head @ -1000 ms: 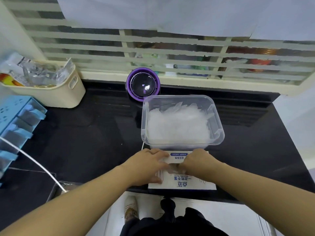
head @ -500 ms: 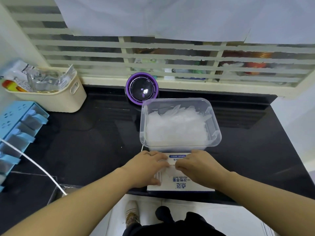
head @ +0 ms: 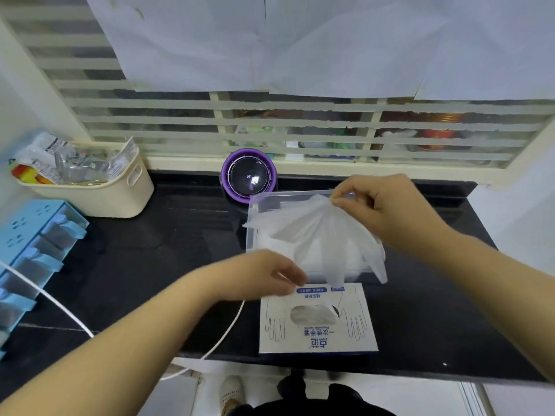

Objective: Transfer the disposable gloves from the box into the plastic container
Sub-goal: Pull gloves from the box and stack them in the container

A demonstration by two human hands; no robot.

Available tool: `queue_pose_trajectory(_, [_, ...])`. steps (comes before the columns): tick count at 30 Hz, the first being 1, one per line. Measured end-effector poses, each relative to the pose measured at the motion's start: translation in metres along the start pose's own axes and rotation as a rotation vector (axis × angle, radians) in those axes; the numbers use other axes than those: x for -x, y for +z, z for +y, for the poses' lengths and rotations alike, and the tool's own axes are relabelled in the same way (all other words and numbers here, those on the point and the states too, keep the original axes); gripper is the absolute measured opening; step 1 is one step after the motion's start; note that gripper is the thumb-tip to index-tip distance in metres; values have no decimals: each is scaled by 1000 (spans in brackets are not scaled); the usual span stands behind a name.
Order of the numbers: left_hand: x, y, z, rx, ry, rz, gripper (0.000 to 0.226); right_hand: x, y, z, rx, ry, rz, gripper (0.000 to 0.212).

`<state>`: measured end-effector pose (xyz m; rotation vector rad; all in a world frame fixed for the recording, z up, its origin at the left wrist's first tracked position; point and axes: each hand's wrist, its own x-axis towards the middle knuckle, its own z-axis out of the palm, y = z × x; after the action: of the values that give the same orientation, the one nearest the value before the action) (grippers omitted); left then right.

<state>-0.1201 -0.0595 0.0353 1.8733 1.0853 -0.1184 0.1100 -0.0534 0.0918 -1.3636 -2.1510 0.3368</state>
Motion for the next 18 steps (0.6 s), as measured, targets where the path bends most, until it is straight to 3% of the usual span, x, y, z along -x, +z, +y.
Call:
queue_pose_trajectory(5, [13, -51, 4, 805, -47, 292, 27, -17, -27, -6, 165, -105, -28, 18])
queue_pose_trajectory(7, [8, -56, 6, 977, -17, 304, 45, -23, -27, -7, 243, -202, -37, 15])
queue_pose_trajectory(10, [-4, -55, 18, 1037, 27, 238, 61, -31, -17, -2, 352, -298, -86, 10])
queue_pose_trajectory(13, [-24, -50, 21, 994, 4, 316, 65, -38, -4, 8, 415, -360, -120, 9])
queue_pose_trajectory(16, [-35, -48, 21, 1030, -61, 521, 44, -44, 15, 26, 484, -367, -190, 14])
queue_pose_trajectory(18, [-36, -48, 18, 945, -25, 844, 22, -47, 29, 36, 502, -368, -271, 21])
